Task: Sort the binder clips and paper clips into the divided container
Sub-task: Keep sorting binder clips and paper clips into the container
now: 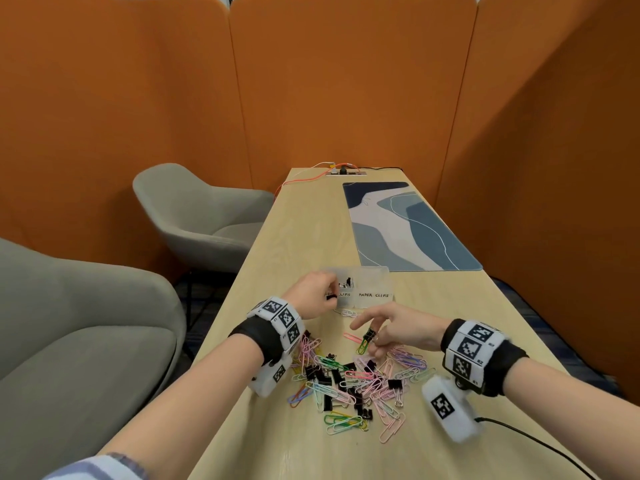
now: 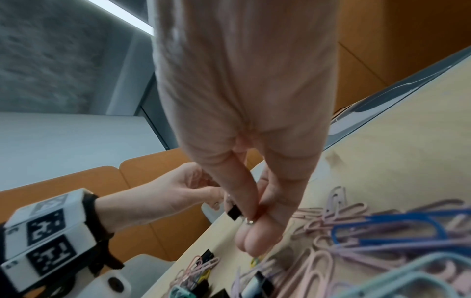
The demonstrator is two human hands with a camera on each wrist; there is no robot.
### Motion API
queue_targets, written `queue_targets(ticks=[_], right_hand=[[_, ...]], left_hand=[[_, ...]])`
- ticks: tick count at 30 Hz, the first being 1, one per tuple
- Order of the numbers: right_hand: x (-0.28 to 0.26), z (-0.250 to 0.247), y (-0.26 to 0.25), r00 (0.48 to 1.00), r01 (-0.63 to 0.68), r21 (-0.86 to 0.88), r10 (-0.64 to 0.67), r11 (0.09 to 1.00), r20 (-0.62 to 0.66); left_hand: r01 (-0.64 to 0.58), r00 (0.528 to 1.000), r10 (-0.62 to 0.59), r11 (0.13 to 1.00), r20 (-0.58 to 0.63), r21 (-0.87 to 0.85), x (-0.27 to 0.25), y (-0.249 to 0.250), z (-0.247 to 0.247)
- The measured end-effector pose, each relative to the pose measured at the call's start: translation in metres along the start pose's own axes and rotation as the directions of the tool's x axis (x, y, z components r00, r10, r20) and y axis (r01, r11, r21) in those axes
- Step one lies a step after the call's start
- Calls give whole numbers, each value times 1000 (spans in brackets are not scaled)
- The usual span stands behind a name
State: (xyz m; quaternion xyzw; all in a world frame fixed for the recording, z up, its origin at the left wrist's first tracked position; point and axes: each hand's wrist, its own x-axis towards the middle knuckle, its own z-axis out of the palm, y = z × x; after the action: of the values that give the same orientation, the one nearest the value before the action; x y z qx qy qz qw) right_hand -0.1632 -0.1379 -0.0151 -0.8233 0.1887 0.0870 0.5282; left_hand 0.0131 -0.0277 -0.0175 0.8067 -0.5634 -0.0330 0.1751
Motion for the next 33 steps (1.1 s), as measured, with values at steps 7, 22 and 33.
queue_targets(ticks=[7, 22, 33], right_hand=[[1, 6, 1, 999, -3, 19, 4, 1000, -32], [-4, 4, -3, 998, -36, -328, 20, 944, -54], [-5, 20, -3, 981, 171, -690, -185, 703, 54]], left_hand=[[1, 1000, -1, 1000, -9, -22, -13, -4, -4], [246, 947, -202, 955, 248, -163, -40, 15, -24], [398, 880, -410, 912, 240, 98, -43, -7, -4]])
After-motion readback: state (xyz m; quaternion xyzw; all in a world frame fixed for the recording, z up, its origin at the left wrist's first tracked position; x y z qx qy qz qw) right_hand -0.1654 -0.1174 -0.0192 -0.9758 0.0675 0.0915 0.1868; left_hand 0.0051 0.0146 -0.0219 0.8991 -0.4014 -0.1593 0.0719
